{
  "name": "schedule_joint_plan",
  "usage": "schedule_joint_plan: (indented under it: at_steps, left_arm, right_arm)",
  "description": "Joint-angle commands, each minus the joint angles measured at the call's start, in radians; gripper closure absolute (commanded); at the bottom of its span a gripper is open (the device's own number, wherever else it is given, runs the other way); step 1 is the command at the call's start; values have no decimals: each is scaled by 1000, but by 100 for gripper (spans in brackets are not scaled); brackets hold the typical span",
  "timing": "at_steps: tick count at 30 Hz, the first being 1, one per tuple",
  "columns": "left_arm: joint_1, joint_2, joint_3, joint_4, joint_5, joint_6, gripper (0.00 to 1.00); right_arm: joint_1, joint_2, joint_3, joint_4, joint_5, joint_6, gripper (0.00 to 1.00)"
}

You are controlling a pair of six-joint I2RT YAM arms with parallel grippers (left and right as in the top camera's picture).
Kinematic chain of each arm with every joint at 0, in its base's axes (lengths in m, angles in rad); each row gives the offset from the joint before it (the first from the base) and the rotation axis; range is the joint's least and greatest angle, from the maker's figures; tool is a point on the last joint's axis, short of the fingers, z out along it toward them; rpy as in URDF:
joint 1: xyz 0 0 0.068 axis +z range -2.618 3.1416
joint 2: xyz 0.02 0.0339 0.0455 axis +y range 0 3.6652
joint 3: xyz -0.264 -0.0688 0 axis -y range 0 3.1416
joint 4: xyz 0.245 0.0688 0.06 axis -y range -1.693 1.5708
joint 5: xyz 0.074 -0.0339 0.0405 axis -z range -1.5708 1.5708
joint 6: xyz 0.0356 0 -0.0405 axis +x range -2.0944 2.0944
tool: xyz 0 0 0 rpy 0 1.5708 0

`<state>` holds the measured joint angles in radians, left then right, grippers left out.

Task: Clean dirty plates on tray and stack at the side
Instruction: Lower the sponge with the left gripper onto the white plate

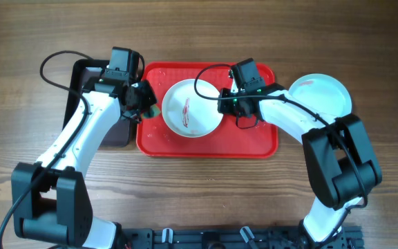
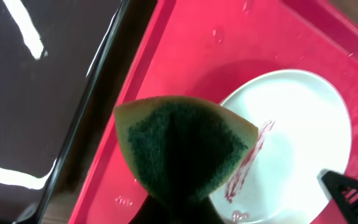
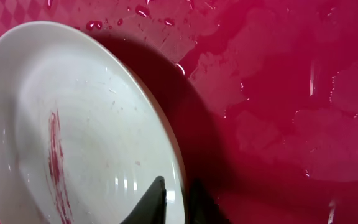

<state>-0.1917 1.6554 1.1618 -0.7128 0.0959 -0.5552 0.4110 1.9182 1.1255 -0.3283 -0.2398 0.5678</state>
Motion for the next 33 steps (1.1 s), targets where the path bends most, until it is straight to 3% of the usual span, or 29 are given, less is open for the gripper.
schedule_joint_plan:
  at_steps: [1,4,11,23,33]
  left_arm:
    - [-26,11,16,33,4,11,96]
    - [-51,16,16,56,0,49,96]
    - [-98,60,16,86,-11,62,96]
    - [-135,202,16,192,-9,349,96]
    - [-199,280,16,181,5,365,96]
  right_arm:
    - [5,10,-9,3,14,-27,89]
    - [7,10,-9,1,14,-27,96]
    - [18,10,-9,-14,3,-26,96]
    - [18,10,-9,-24,2,-26,96]
    - [31,10,-9,-61,-23,-40,96]
